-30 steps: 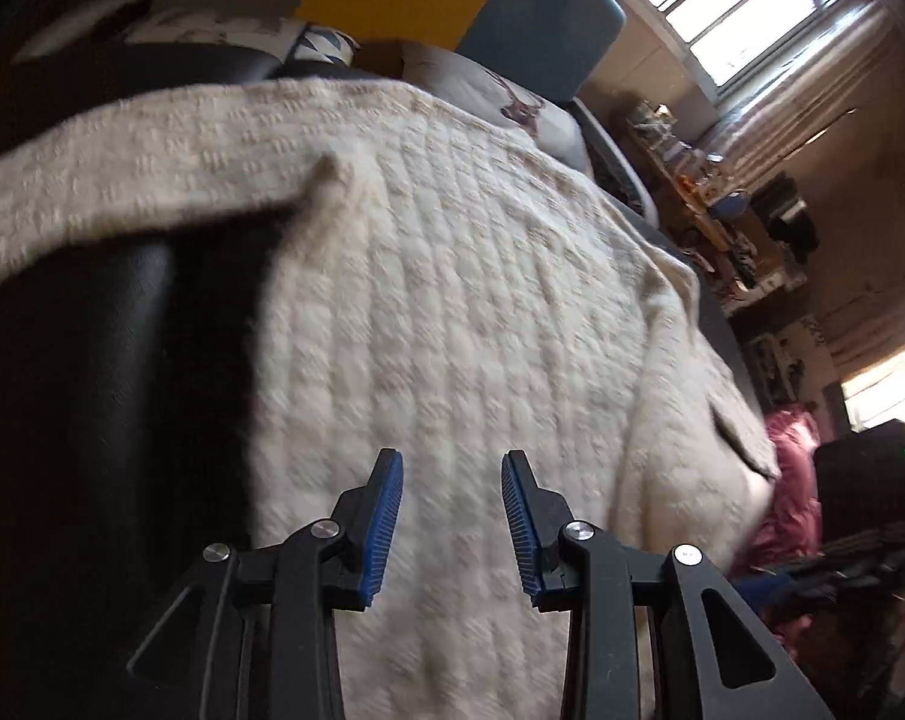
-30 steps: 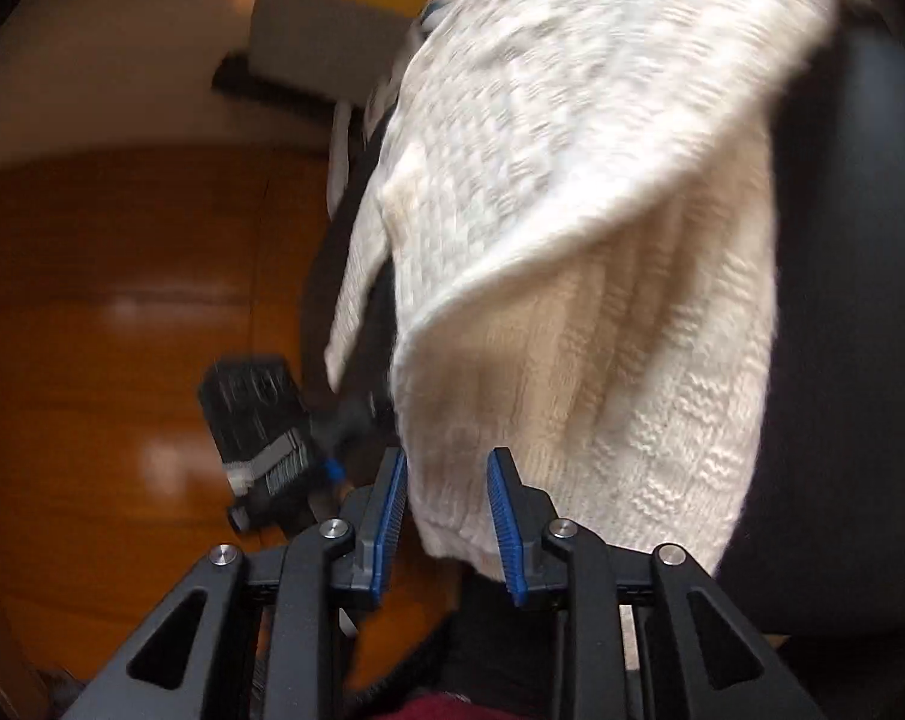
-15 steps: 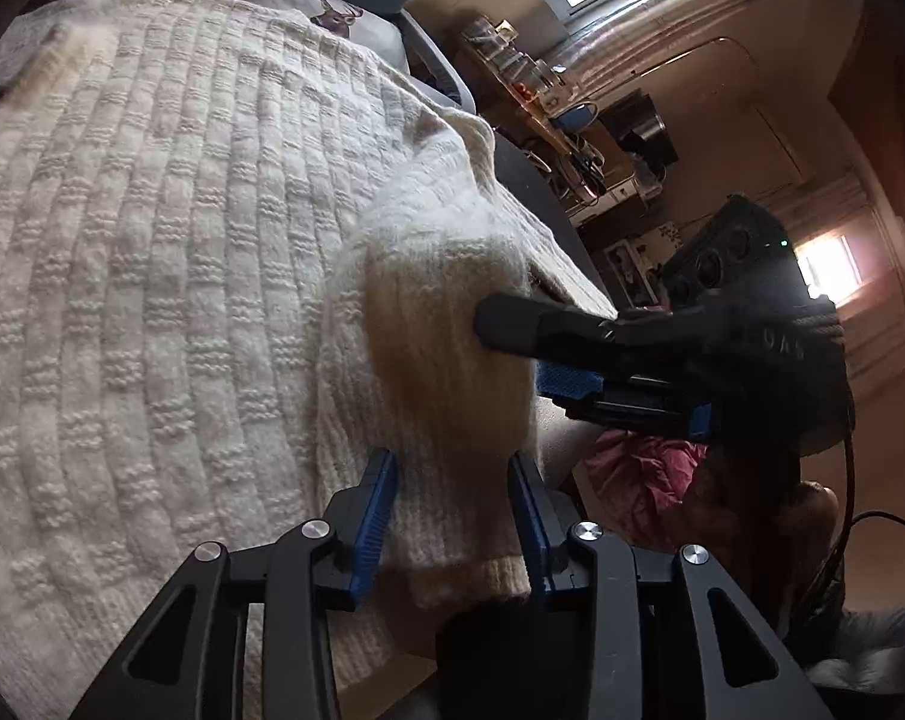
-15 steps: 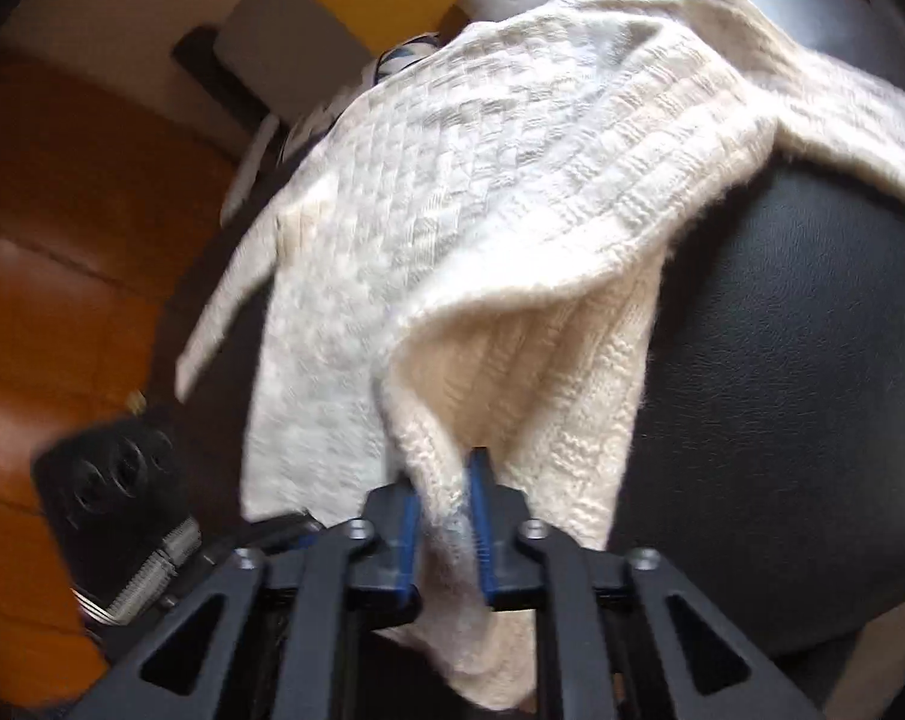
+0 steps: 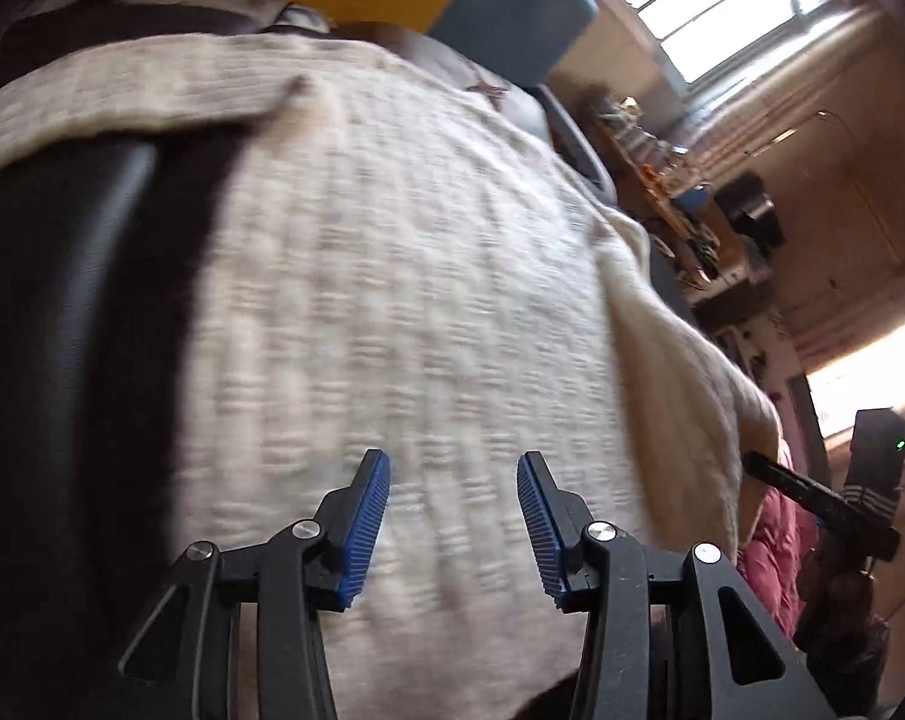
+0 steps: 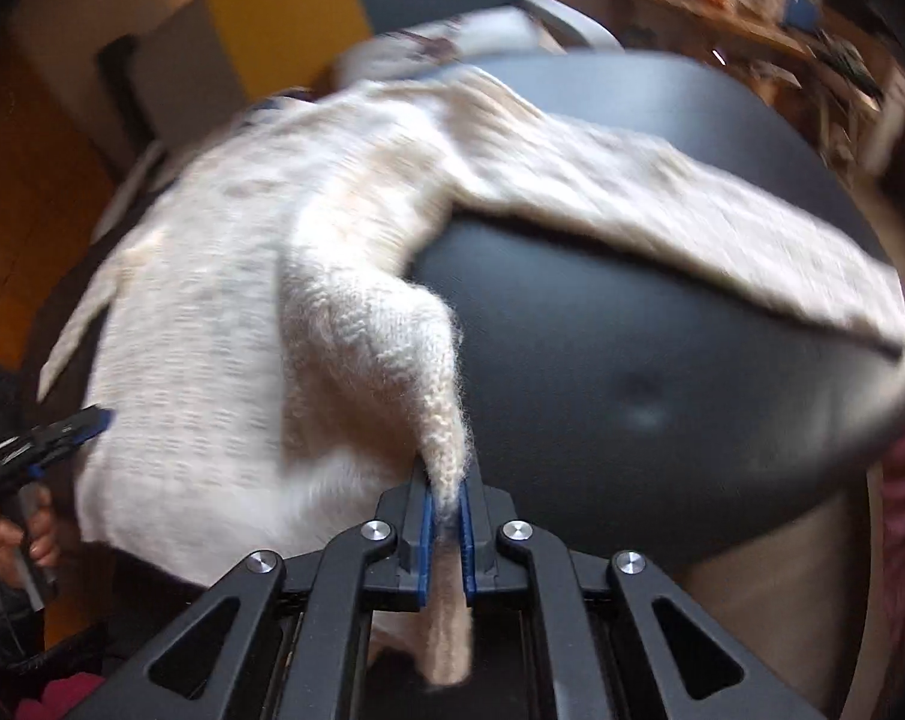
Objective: Fold clothes
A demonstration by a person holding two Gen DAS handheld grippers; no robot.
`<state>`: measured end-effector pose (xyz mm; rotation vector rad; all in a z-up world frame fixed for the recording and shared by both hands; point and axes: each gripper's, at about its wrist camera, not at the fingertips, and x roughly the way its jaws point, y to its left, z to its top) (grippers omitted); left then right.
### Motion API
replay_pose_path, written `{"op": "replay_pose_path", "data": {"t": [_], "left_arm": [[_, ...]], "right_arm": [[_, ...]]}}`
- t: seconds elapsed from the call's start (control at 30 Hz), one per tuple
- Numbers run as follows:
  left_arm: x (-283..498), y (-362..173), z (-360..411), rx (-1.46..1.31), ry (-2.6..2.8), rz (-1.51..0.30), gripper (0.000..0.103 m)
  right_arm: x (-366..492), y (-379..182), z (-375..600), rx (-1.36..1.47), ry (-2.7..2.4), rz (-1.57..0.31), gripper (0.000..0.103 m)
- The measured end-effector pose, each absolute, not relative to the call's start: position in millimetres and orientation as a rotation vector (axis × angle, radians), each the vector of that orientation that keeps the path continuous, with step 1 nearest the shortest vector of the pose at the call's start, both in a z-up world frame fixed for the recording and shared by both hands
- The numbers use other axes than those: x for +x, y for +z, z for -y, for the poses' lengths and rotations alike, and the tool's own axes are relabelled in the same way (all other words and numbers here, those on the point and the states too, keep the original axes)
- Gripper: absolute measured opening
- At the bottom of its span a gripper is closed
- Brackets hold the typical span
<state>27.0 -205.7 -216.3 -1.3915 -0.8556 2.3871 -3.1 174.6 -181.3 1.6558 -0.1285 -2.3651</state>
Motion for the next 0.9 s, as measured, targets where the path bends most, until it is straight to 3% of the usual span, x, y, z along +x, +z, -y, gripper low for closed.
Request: {"op": "replay_pose_path", "data": {"t": [0.1,0.17,0.27,0.6,0.73,0.9], "left_arm": [[28,-217,199,-1.419,2.400,0.775,0.045],[25,-217,191,-1.450,2.415,0.709,0.045],[21,-215,189,-1.502,2.421,0.641,0.045],[-55,-154,183,-1.361,2.533,0.477,0.046],[-121,-146,140,-1.307,2.533,0.344,0.047],[-193,-161,89,-1.310,2.511,0.217,0.047]], "right_arm": [[-5,-206,-188,1.740,-2.310,0.238,0.008],[-7,-209,-198,1.736,-2.281,0.350,0.021],[-15,-193,-214,1.664,-2.330,0.397,0.022],[-142,-134,-221,1.343,-2.525,0.364,0.022],[-208,-143,-195,1.348,-2.437,0.338,0.022],[-262,-195,-176,1.558,-2.375,0.220,0.022]]}}
